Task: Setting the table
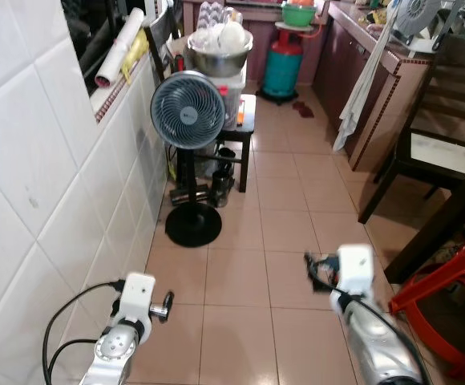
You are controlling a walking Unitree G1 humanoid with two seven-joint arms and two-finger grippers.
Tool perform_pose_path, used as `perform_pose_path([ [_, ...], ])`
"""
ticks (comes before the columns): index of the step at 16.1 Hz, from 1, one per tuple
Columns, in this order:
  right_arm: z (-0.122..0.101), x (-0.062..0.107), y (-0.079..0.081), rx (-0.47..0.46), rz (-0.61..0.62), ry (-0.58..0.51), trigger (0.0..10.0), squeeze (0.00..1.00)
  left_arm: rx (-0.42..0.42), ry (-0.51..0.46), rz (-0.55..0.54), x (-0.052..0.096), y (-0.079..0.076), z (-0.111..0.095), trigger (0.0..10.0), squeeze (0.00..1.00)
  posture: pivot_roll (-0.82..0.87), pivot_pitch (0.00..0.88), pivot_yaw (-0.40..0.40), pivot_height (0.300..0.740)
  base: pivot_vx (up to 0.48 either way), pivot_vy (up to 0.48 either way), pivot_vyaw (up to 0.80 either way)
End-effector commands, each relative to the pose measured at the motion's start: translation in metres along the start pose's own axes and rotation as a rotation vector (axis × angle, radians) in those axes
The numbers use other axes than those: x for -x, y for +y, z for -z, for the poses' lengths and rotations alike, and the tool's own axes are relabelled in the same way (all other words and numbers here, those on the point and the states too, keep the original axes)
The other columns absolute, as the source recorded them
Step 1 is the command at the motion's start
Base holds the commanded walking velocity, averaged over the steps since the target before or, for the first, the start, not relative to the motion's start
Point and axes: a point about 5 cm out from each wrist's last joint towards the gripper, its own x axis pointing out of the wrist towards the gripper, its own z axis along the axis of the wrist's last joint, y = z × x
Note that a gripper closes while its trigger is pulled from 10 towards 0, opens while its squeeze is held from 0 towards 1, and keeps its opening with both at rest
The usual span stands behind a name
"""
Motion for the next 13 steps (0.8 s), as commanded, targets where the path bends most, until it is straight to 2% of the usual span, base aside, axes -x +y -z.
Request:
perform_pose_path([
  [1, 0.019, 0.001, 0.004, -0.013, 0.000, 0.082, 10.0, 0.00, -0.068, 0.067, 0.061, 0.001, -0.009, 0.012, 10.0, 0.00, 0.09, 0.000, -0.056, 0.740, 0.000, 0.000, 0.00],
  [2, 0.034, 0.004, 0.011, -0.022, -0.025, 0.147, 10.0, 0.00, -0.085, 0.112, 0.063, 0.002, -0.011, 0.020, 10.0, 0.00, 0.08, 0.000, -0.045, 0.740, 0.000, 0.000, 0.00],
  [5, 0.065, 0.015, 0.025, -0.015, -0.072, 0.299, 10.0, 0.00, -0.059, 0.236, 0.060, 0.007, -0.010, 0.039, 10.0, 0.00, 0.07, 0.000, -0.014, 0.740, 0.000, 0.000, 0.00],
  [7, 0.082, 0.025, 0.026, -0.040, -0.059, 0.397, 10.0, 0.00, -0.049, 0.298, 0.055, 0.012, -0.007, 0.049, 10.0, 0.00, 0.06, 0.000, -0.004, 0.740, 0.000, 0.000, 0.00],
  [8, 0.098, 0.035, 0.024, -0.074, -0.034, 0.471, 10.0, 0.00, -0.051, 0.341, 0.039, 0.014, 0.000, 0.053, 10.0, 0.00, 0.05, 0.000, 0.006, 0.740, 0.000, 0.000, 0.00],
  [10, 0.106, 0.042, 0.023, -0.091, -0.031, 0.503, 10.0, 0.00, -0.062, 0.359, 0.023, 0.014, 0.004, 0.054, 10.0, 0.00, 0.05, 0.000, 0.013, 0.740, 0.000, 0.000, 0.00],
  [11, 0.112, 0.048, 0.023, -0.107, -0.031, 0.524, 10.0, 0.00, -0.047, 0.387, -0.012, 0.016, 0.011, 0.057, 10.0, 0.00, 0.04, 0.000, 0.015, 0.740, 0.000, 0.000, 0.00],
  [13, 0.115, 0.051, 0.021, -0.100, -0.025, 0.534, 10.0, 0.00, -0.061, 0.408, -0.010, 0.018, 0.013, 0.060, 10.0, 0.00, 0.04, 0.000, 0.027, 0.740, 0.000, 0.000, 0.00],
])
